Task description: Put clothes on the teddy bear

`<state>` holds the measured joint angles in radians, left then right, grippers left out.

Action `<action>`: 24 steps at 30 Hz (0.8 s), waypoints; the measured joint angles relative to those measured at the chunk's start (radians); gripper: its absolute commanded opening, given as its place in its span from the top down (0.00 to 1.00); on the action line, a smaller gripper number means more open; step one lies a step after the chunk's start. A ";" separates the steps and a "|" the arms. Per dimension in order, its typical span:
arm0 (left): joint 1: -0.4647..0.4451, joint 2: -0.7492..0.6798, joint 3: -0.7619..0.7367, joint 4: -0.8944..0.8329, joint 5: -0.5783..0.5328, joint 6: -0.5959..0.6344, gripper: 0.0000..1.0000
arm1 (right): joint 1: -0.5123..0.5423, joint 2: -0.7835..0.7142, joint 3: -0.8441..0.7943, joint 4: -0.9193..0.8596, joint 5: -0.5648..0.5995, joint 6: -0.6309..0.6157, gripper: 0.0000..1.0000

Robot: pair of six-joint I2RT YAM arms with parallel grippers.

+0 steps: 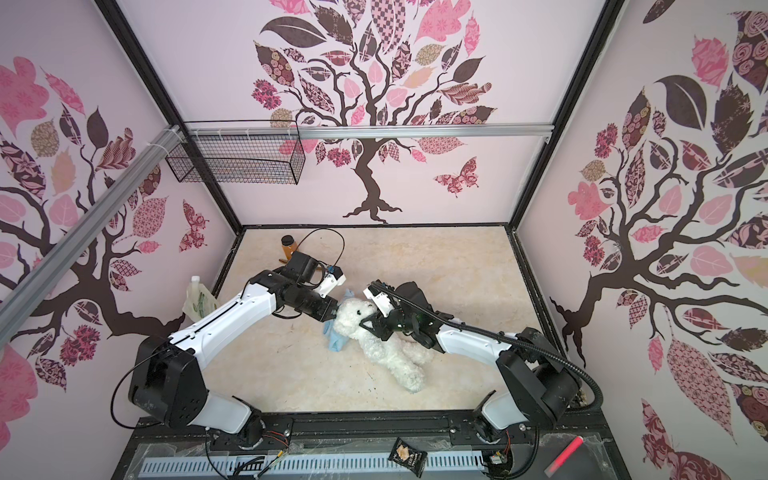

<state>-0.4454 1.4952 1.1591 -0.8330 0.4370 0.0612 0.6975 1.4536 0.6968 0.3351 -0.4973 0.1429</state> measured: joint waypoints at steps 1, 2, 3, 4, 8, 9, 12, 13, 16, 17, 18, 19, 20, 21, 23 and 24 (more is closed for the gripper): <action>0.000 0.001 0.000 0.000 0.000 0.000 1.00 | 0.002 0.000 -0.009 0.010 0.014 0.005 0.74; 0.000 0.002 0.000 0.000 0.001 0.000 1.00 | 0.002 0.000 -0.016 0.021 0.027 0.011 0.74; 0.000 0.003 0.000 0.000 0.003 -0.001 1.00 | 0.003 0.000 -0.022 0.029 0.040 0.014 0.75; 0.000 0.004 0.000 0.000 0.008 -0.002 1.00 | 0.008 0.000 -0.031 0.040 0.059 0.017 0.75; -0.001 0.006 0.000 0.001 0.042 -0.006 1.00 | 0.022 0.002 -0.074 0.074 0.130 0.029 0.77; -0.001 0.006 0.000 0.001 0.054 -0.008 1.00 | 0.027 0.006 -0.078 0.074 0.144 0.036 0.77; -0.003 0.007 0.000 0.001 0.074 -0.009 1.00 | 0.034 0.019 -0.080 0.085 0.188 0.058 0.78; -0.004 0.008 0.000 0.001 0.081 -0.010 1.00 | 0.038 0.023 -0.080 0.090 0.204 0.066 0.78; -0.005 0.008 0.000 0.002 0.100 -0.014 0.97 | 0.050 0.038 -0.080 0.101 0.235 0.093 0.78; -0.005 0.010 0.000 0.002 0.104 -0.018 0.97 | 0.057 0.045 -0.080 0.106 0.242 0.102 0.79; -0.006 0.011 0.000 0.003 0.107 -0.025 0.96 | 0.064 0.049 -0.080 0.111 0.246 0.106 0.79; -0.008 0.015 0.000 0.005 0.108 -0.033 0.96 | 0.074 0.053 -0.080 0.116 0.251 0.113 0.79; -0.009 0.020 0.002 0.005 0.109 -0.040 0.96 | 0.082 0.057 -0.081 0.122 0.255 0.117 0.79; -0.011 0.025 0.003 0.007 0.108 -0.049 0.96 | 0.089 0.060 -0.085 0.134 0.259 0.124 0.79; -0.016 0.040 0.009 0.008 0.106 -0.070 0.96 | 0.095 0.064 -0.103 0.164 0.259 0.139 0.78; -0.018 0.046 0.013 0.009 0.106 -0.081 0.96 | 0.096 0.066 -0.112 0.175 0.258 0.146 0.78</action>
<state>-0.4637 1.5410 1.1717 -0.8242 0.5430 -0.0196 0.7937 1.5200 0.5846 0.5102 -0.2394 0.2886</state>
